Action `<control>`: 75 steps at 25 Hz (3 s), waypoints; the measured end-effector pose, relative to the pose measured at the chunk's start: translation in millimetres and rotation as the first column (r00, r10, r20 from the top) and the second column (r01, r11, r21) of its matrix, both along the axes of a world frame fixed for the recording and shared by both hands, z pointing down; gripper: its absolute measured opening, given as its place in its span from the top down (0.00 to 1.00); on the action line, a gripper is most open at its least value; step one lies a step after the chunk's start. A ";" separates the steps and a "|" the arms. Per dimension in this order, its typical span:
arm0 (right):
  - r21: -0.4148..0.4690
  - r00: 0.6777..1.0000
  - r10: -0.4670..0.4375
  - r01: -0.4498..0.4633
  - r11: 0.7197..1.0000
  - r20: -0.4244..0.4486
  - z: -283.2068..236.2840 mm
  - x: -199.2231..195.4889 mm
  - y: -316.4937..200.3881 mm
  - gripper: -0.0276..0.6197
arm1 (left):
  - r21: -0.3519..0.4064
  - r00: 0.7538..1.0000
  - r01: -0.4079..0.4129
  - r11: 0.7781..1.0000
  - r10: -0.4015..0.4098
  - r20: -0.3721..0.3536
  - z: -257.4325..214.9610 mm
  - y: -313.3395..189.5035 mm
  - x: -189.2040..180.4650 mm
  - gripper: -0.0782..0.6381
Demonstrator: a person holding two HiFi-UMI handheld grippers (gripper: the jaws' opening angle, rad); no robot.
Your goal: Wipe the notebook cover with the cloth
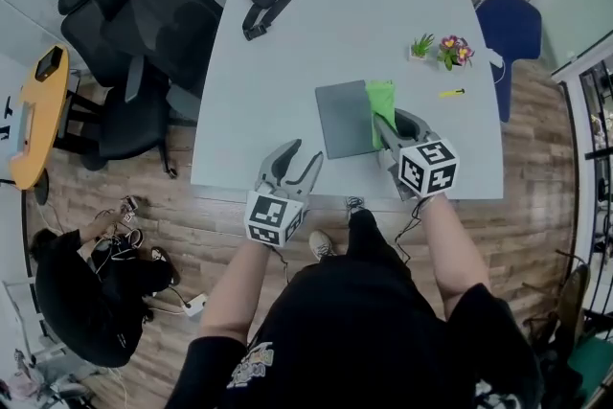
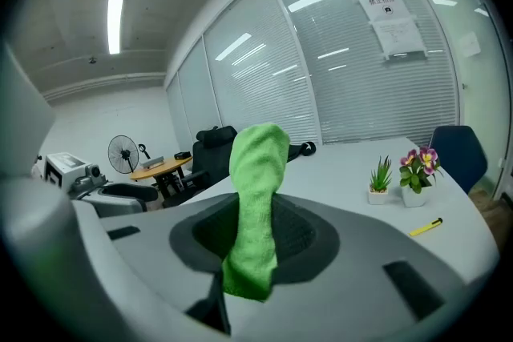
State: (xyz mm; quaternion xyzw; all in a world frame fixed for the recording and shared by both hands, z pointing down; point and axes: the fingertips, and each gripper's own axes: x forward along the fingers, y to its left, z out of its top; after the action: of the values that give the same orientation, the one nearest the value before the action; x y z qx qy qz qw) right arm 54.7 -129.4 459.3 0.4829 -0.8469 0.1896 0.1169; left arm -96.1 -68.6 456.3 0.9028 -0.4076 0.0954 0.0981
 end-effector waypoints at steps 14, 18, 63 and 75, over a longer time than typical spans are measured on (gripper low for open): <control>0.082 1.000 0.006 -0.005 0.997 -0.017 -38.5 20.1 102.0 0.79 | 0.067 0.995 0.094 0.993 -0.095 0.019 -27.9 77.7 -8.4 0.88; 0.094 1.000 -0.026 0.027 0.995 -0.011 -44.3 33.8 115.1 0.79 | 0.063 0.992 0.124 0.990 -0.125 0.023 -30.9 94.9 8.5 0.88; 0.166 0.954 -0.295 0.284 0.944 0.046 -66.3 82.1 287.7 0.79 | 0.118 0.957 0.287 0.951 -0.289 0.000 -67.7 277.0 122.1 0.88; 0.170 0.951 -0.303 0.290 0.942 0.055 -64.5 91.6 290.8 0.79 | 0.110 0.956 0.291 0.950 -0.292 -0.005 -62.1 278.8 135.7 0.88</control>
State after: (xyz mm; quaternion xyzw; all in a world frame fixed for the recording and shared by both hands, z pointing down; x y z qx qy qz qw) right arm 146.4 161.5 394.8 0.3494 -0.9265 0.1206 0.0709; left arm 39.6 210.2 394.2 0.8362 -0.5416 0.0626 0.0590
